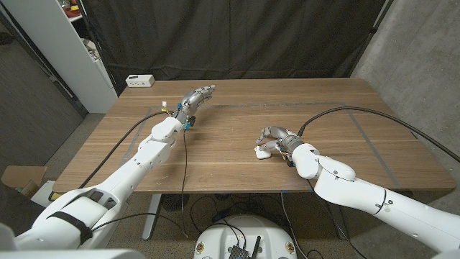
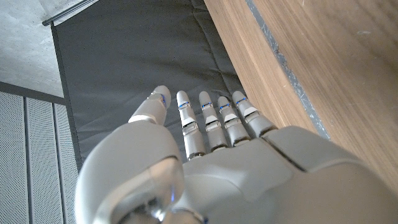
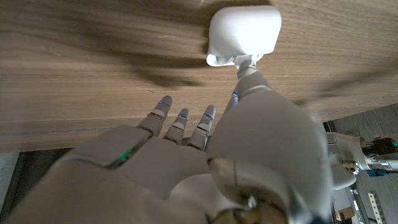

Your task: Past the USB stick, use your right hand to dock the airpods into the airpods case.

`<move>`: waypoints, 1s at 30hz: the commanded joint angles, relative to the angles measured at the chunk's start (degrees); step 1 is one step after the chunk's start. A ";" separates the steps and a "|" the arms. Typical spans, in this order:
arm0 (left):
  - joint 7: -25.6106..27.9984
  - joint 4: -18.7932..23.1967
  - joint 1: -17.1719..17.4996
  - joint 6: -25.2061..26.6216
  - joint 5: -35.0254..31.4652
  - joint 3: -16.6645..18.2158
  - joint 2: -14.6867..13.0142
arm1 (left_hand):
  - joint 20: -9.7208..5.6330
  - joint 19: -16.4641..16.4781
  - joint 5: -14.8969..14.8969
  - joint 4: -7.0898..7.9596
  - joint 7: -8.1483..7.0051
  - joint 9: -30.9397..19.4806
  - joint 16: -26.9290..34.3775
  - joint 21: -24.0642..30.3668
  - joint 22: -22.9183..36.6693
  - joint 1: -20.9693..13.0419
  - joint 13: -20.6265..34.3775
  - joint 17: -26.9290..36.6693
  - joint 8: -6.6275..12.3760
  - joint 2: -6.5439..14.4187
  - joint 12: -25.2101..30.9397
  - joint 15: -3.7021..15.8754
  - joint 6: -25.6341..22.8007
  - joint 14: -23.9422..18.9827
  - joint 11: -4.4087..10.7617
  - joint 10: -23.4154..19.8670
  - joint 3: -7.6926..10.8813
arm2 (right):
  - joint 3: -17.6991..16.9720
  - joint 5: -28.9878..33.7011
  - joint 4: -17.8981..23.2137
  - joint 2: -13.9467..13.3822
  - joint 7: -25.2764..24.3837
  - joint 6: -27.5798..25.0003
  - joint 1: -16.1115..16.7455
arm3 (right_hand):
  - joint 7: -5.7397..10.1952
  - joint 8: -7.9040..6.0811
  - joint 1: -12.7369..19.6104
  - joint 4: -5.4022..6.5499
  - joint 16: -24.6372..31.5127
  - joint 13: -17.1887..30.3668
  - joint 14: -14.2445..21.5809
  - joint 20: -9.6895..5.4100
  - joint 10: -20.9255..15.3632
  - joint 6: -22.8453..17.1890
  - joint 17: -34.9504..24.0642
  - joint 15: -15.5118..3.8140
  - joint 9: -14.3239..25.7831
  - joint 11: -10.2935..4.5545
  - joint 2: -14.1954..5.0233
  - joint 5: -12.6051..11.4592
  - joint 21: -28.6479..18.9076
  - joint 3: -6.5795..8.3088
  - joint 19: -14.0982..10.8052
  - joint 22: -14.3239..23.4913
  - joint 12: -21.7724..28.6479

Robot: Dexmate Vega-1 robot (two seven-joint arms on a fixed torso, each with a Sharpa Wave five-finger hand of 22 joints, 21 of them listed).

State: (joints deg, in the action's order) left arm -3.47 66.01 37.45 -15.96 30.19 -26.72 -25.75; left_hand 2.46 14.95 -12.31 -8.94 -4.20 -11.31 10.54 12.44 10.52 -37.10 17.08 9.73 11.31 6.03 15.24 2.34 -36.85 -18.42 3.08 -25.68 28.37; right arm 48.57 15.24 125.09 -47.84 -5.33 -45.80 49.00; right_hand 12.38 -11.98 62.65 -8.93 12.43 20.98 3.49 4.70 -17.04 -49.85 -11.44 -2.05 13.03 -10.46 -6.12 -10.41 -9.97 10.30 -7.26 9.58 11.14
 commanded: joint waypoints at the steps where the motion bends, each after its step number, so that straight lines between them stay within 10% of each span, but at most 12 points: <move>1: 0.28 0.03 -0.18 0.35 -0.17 -0.20 0.24 | -0.19 -0.13 -0.38 -0.01 -0.23 -0.14 -0.11 -0.22 0.15 0.49 0.14 0.11 0.00 -0.08 -0.07 2.90 -0.31 0.31 -0.01 -0.15 -0.15 | -0.98 -0.19 -0.48 -0.23 1.33 0.89 0.34 | 0.34 0.20 0.66 0.04 0.06 -0.09 0.09 -0.09 -0.07 -0.18 0.02 -5.73 0.14 0.08 0.12 -0.18 -0.45 0.53 -0.03 0.05 0.28; 30: -1.09 -2.06 -1.83 0.20 -0.15 -0.41 0.55 | -0.06 -0.01 -0.53 -0.04 -0.05 -0.13 -0.15 -0.19 0.16 0.74 0.14 0.11 -0.05 -0.07 -0.13 2.97 -0.34 0.42 -0.01 -0.18 -0.07 | -2.73 0.06 -2.24 0.54 -0.90 4.65 2.05 | -0.17 -1.77 -0.27 0.32 1.42 -1.10 3.95 -1.60 -3.81 -5.56 0.20 -6.83 0.60 -0.12 -0.32 0.06 -1.29 0.87 -3.06 0.02 1.67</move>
State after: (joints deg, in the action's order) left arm -3.94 64.80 36.12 -15.53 29.93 -27.09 -25.37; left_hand 2.46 14.96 -12.58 -8.94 -4.21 -11.31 10.54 12.44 10.52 -36.66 17.02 9.73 11.31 6.04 15.24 2.35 -36.85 -18.42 3.08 -25.68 28.37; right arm 46.72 14.84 123.16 -47.56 -4.34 -42.58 49.71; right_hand 12.17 -13.36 62.42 -8.45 13.38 19.93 6.61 3.33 -20.16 -54.79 -11.18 -2.20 13.27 -10.64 -6.35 -10.41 -10.81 10.77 -9.50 9.58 12.48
